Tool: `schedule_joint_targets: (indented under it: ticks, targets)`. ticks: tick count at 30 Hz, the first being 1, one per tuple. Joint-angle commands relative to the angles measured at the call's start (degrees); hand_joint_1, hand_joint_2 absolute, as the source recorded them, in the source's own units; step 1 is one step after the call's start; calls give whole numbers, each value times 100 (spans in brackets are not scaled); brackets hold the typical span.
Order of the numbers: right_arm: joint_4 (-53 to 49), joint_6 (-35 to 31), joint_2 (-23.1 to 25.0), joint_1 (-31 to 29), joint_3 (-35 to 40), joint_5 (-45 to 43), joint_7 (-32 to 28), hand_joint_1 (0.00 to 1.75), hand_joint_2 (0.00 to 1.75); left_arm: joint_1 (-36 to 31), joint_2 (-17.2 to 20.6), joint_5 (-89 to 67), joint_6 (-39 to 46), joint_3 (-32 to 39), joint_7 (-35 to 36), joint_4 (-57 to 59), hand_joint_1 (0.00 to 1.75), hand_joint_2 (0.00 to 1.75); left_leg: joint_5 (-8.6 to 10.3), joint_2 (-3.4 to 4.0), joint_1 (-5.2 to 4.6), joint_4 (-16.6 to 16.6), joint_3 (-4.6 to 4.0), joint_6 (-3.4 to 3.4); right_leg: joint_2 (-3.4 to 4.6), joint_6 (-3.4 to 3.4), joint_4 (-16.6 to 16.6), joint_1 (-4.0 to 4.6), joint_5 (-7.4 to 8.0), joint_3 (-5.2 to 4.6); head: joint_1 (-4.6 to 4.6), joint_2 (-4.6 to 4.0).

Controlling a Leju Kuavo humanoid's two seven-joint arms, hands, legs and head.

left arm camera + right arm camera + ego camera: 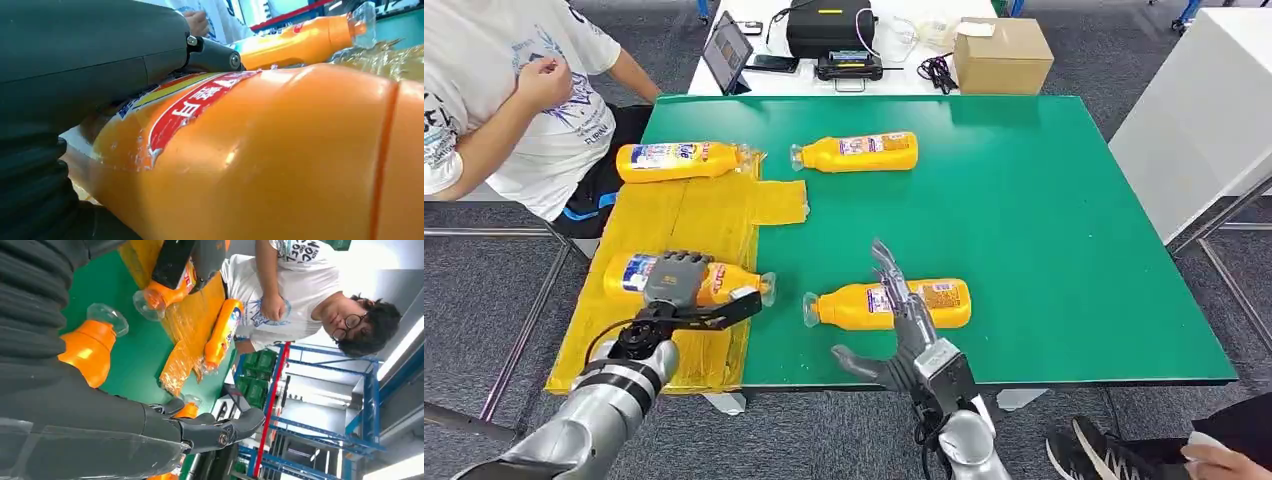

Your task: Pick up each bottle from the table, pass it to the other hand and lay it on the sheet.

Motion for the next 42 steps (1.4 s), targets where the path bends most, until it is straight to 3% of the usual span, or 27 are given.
schedule_joint_targets:
  ticks: [1,4,5,6,9,10,20,23,28,30,42]
  targets:
    - [229,-16,-43,-116,40,39,52,0,175,-222,212,68,-147,-56,45,615,175,175,-7,13,7,0,14,-9,11,-11,-4,8,-2,12,-2,0]
    - [226,-15,-29,-88,39,41,52,0,175,-221,168,482,-404,264,-327,678,175,175,-6,16,7,-2,17,-10,13,-12,-5,8,-1,13,0,0]
    - [222,-20,-29,-83,31,43,52,0,175,-208,154,499,-469,281,-333,704,112,175,-5,12,6,-3,14,-8,10,-10,-5,7,0,12,0,0]
    - [220,-25,-25,-83,16,48,53,0,175,-193,88,850,-740,536,-620,713,2,175,-10,17,12,-1,22,-13,14,-16,-6,13,-2,20,0,0]
    - [276,-40,-33,-128,-12,55,53,0,175,-166,-1,1463,-1413,905,-1131,778,0,175,-10,10,10,-4,28,-12,8,-14,-7,11,-5,27,0,0]
    - [343,-43,-37,-178,-10,46,50,0,175,-174,-30,1795,-1769,1106,-1394,834,0,0,-8,8,7,-3,25,-9,8,-11,-7,8,-3,24,0,0]
    - [776,-156,-39,-447,48,32,-6,0,175,-97,16,2968,-2986,1551,-2206,909,0,0,0,-33,-4,-12,72,-4,-21,-5,-12,-3,-7,83,0,0]
    - [1073,-288,-50,-570,98,72,-20,0,175,-20,42,3958,-4092,2051,-2774,901,0,0,-1,-16,-4,-14,84,-6,-5,-5,-13,-2,-3,90,-2,0]
    - [1226,-362,-68,-631,161,81,-81,0,175,54,38,4746,-4704,2459,-3026,830,0,0,0,-10,0,-17,99,-13,-4,-13,-17,2,-1,102,-2,0]
    - [1213,-433,-97,-613,208,115,-115,0,175,116,-93,5359,-4822,2691,-3643,628,0,0,1,-8,2,-19,101,-14,-3,-14,-20,4,0,103,0,0]
    - [1214,-438,-99,-604,210,118,-117,0,175,107,-122,5353,-4809,2677,-3638,619,0,0,3,-29,1,-7,75,-11,-21,-11,-8,2,-4,85,0,0]
